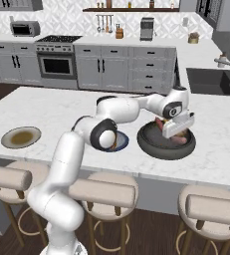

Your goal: Place one bun and one sausage from the bowl on each plate.

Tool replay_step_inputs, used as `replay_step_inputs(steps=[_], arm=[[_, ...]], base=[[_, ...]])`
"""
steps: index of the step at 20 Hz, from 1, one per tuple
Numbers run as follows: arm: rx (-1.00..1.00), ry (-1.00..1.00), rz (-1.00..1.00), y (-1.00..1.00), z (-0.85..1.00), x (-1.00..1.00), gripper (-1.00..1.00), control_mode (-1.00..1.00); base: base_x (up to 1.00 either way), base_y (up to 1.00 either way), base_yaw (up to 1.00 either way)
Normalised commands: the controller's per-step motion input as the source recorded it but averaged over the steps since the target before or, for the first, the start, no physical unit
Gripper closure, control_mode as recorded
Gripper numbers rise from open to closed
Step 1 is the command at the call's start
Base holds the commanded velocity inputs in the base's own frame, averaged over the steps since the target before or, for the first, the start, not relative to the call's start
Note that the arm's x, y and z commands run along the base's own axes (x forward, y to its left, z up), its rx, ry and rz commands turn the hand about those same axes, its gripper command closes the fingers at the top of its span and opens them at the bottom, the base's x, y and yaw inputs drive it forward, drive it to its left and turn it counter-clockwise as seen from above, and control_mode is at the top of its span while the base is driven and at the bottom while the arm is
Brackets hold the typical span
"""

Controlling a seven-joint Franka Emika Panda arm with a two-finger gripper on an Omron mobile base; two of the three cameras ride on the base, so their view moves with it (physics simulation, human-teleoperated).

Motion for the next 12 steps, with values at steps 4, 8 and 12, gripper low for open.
replay_step_inputs(steps=[4, 8, 12], arm=[[-0.06, 0.06, 0.03, 0.00, -0.51, 0.02, -1.00, -1.00], [-0.10, 0.05, 0.02, 0.05, -0.56, -0.05, -1.00, -1.00], [-0.12, 0.03, 0.00, 0.23, -0.58, -0.22, 1.00, -1.00]], base=[[0.00, 0.00, 0.00], [0.00, 0.00, 0.00], [0.00, 0.00, 0.00]])
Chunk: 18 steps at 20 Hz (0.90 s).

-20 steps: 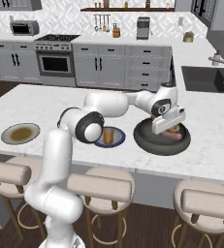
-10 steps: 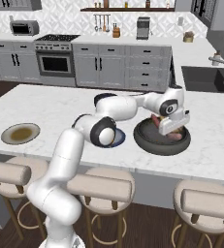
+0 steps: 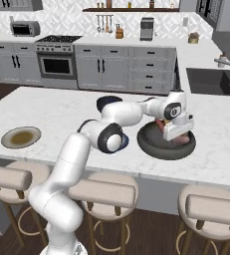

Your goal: Place one bun and one sausage from the bowl on each plate.

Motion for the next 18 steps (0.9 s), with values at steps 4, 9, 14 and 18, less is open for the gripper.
replay_step_inputs(steps=[4, 9, 14, 18], arm=[[-0.05, -0.01, 0.00, 0.46, -0.33, -0.80, 1.00, -1.00], [-0.01, -0.15, -0.01, 0.64, 0.15, -0.75, 1.00, -1.00], [0.00, -0.10, -0.10, 0.87, 0.59, -0.44, 1.00, -1.00], [0.00, -0.05, -0.21, 0.97, 0.41, -0.24, 1.00, -1.00]], base=[[0.00, 0.00, 0.00], [0.00, 0.00, 0.00], [0.00, 0.00, 0.00], [0.00, 0.00, 0.00]])
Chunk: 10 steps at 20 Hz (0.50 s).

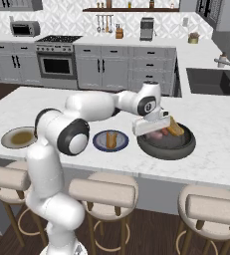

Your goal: Place one bun and one sausage from the bowl on each plate.

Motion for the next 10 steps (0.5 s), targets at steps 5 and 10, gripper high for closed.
replay_step_inputs(steps=[5, 10], arm=[[0.01, -0.05, -0.24, 0.83, 0.30, -0.23, 1.00, -1.00], [0.00, -0.10, -0.27, 0.89, 0.17, -0.15, 1.00, -1.00]], base=[[0.00, 0.00, 0.00], [0.00, 0.00, 0.00]])
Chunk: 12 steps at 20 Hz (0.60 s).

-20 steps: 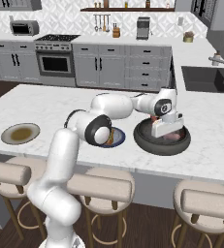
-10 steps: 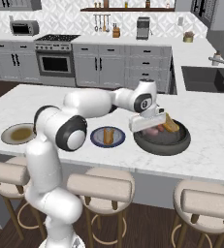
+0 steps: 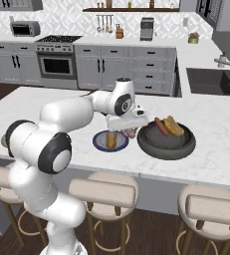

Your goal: Place one bun and one sausage from the bowl on each plate.

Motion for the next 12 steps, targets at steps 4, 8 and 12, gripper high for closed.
replay_step_inputs(steps=[4, 8, 12], arm=[[0.00, -0.09, -0.25, 0.95, 0.07, 0.00, 1.00, -1.00], [0.00, -0.06, -0.26, 0.87, 0.00, 0.00, 1.00, -1.00], [0.01, -0.04, -0.17, 0.42, 0.00, 0.00, 1.00, -1.00]], base=[[0.00, 0.00, 0.00], [0.00, 0.00, 0.00], [0.00, 0.00, 0.00]])
